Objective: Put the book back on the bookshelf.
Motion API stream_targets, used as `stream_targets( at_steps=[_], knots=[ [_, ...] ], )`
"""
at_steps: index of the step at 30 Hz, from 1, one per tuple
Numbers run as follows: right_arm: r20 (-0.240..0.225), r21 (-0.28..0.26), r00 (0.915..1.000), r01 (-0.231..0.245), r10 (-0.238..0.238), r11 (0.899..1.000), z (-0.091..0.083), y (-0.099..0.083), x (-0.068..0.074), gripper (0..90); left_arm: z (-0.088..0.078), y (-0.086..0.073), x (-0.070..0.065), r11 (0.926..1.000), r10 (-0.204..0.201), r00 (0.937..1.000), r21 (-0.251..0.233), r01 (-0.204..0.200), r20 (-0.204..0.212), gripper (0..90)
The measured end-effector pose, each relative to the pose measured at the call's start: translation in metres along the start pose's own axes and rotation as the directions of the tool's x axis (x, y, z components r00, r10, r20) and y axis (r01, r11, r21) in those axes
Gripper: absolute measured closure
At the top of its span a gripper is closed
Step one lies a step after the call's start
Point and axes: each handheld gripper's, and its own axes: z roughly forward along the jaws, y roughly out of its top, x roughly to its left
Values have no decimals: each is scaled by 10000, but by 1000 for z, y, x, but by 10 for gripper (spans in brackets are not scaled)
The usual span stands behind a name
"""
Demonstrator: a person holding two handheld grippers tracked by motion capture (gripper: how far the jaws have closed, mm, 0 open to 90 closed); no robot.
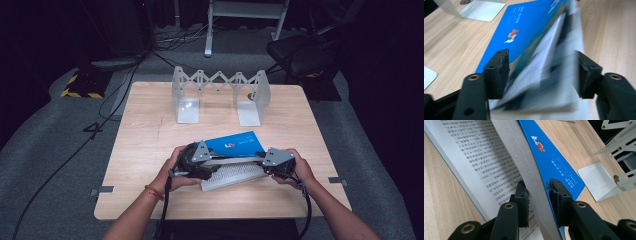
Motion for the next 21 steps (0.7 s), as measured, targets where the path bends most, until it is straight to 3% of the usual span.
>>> stream_targets(
  at_steps=[2, 4, 7, 11, 13, 17, 21],
  knots=[
    [0, 181, 9999, 101, -101, 9998, 1, 5, 1, 704, 7, 5, -7, 9988, 323, 9991, 381, -312, -285, 348],
    [-21, 301, 9999, 169, -169, 9994, 1, 8, 1, 704, 11, 5, -6, 9982, 329, 9972, 521, -295, -665, 411],
    [-94, 383, 9997, 230, -227, 9990, 2, 10, 2, 704, 11, 1, 0, 9983, 111, 9983, 584, -78, -567, 545],
    [-195, 480, 9992, 369, -360, 9982, 4, 12, 1, 703, 13, -3, -1, 9953, 357, 9961, 927, -283, -801, 573],
    [-291, 436, 9983, 513, -501, 9977, 5, 12, -1, 703, 13, -6, -2, 9927, 846, 9918, 945, -756, -956, 616],
    [-417, 383, 9984, 401, -385, 9985, 6, 12, -1, 693, 13, -8, 0, 9890, 1253, 9891, 882, -1184, -773, 669],
    [-738, -4, 9970, 240, -240, 9997, 5, 9, -6, 647, 13, -12, 5, 9902, 1180, 9921, 799, -1143, -424, 685]
  ],
)
